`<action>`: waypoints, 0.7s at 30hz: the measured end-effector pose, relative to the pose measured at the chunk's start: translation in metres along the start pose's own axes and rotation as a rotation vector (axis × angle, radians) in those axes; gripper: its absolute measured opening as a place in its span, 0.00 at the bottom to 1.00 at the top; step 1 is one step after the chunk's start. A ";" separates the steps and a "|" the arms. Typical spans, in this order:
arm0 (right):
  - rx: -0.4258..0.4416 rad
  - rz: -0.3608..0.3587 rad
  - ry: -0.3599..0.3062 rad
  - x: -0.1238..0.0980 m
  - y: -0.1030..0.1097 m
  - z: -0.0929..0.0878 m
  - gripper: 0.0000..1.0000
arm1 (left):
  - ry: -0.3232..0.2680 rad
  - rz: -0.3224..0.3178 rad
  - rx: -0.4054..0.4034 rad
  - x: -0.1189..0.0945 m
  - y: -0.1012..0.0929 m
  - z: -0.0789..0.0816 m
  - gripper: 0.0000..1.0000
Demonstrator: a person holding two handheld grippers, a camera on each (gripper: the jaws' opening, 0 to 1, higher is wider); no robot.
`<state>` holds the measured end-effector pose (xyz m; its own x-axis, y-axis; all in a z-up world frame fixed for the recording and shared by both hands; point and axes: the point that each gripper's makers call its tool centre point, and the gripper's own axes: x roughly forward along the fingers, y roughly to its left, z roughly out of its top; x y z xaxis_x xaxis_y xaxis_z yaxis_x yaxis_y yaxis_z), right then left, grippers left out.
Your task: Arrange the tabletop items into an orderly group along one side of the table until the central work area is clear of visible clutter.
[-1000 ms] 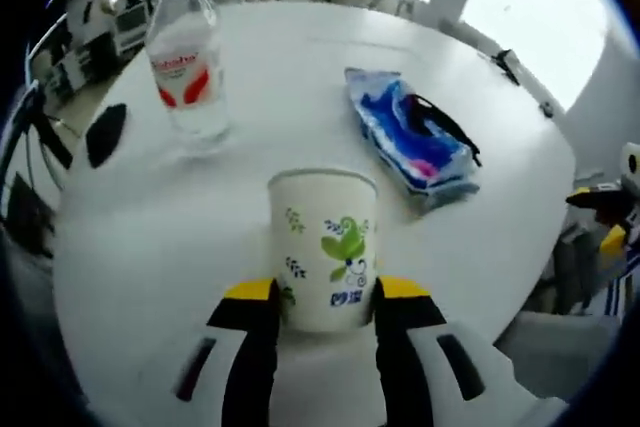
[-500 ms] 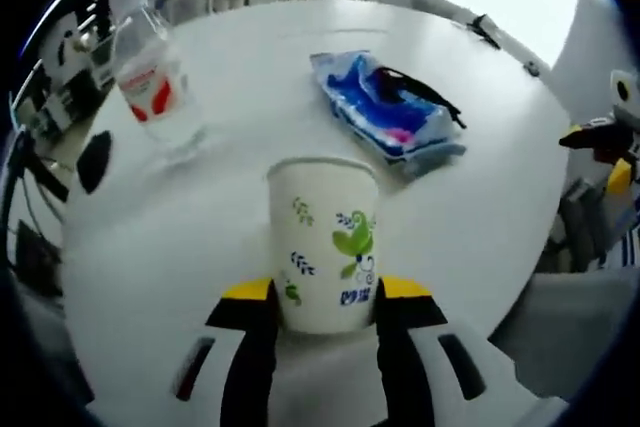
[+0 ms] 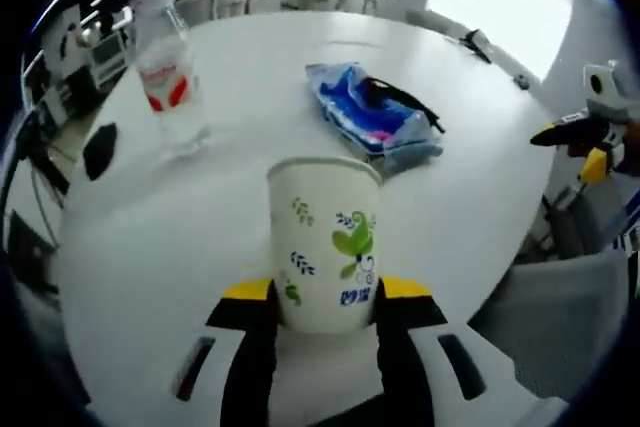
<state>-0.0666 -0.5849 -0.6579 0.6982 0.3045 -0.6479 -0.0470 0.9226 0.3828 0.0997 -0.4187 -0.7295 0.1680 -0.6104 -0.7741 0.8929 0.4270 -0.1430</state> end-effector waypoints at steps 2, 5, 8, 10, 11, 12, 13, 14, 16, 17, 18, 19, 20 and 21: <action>-0.007 0.020 -0.004 0.004 0.004 0.006 0.69 | -0.034 -0.016 0.043 -0.005 -0.006 0.008 0.37; -0.015 0.056 -0.019 0.010 0.012 0.017 0.69 | -0.056 -0.028 0.097 -0.012 -0.013 0.015 0.37; -0.037 0.081 -0.025 0.017 0.020 0.030 0.68 | -0.075 -0.049 0.119 -0.015 -0.020 0.021 0.37; -0.047 0.092 -0.024 0.020 0.023 0.034 0.68 | -0.092 -0.065 0.130 -0.018 -0.026 0.025 0.37; -0.049 0.100 -0.023 0.022 0.025 0.036 0.68 | -0.093 -0.070 0.138 -0.016 -0.026 0.025 0.37; -0.050 0.108 -0.023 0.023 0.027 0.038 0.68 | -0.095 -0.074 0.150 -0.018 -0.029 0.027 0.37; -0.050 0.121 -0.026 0.025 0.030 0.041 0.68 | -0.103 -0.085 0.167 -0.022 -0.036 0.030 0.37; -0.051 0.129 -0.028 0.026 0.032 0.043 0.68 | -0.110 -0.095 0.177 -0.024 -0.040 0.032 0.37; -0.055 0.148 -0.028 0.029 0.038 0.047 0.68 | -0.111 -0.109 0.215 -0.027 -0.048 0.034 0.37; -0.062 0.155 -0.028 0.030 0.042 0.049 0.68 | -0.113 -0.116 0.242 -0.028 -0.051 0.035 0.37; -0.067 0.160 -0.027 0.030 0.044 0.050 0.68 | -0.111 -0.121 0.255 -0.029 -0.054 0.035 0.37; -0.073 0.167 -0.023 0.032 0.047 0.052 0.68 | -0.108 -0.123 0.270 -0.030 -0.056 0.036 0.37; -0.076 0.172 -0.022 0.032 0.048 0.053 0.68 | -0.108 -0.128 0.287 -0.030 -0.059 0.036 0.37; -0.079 0.182 -0.023 0.033 0.052 0.055 0.68 | -0.107 -0.131 0.294 -0.030 -0.061 0.036 0.37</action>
<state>-0.0064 -0.5395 -0.6229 0.6891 0.4634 -0.5571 -0.2294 0.8688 0.4388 0.0557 -0.4507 -0.6756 0.0731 -0.7208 -0.6893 0.9895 0.1391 -0.0405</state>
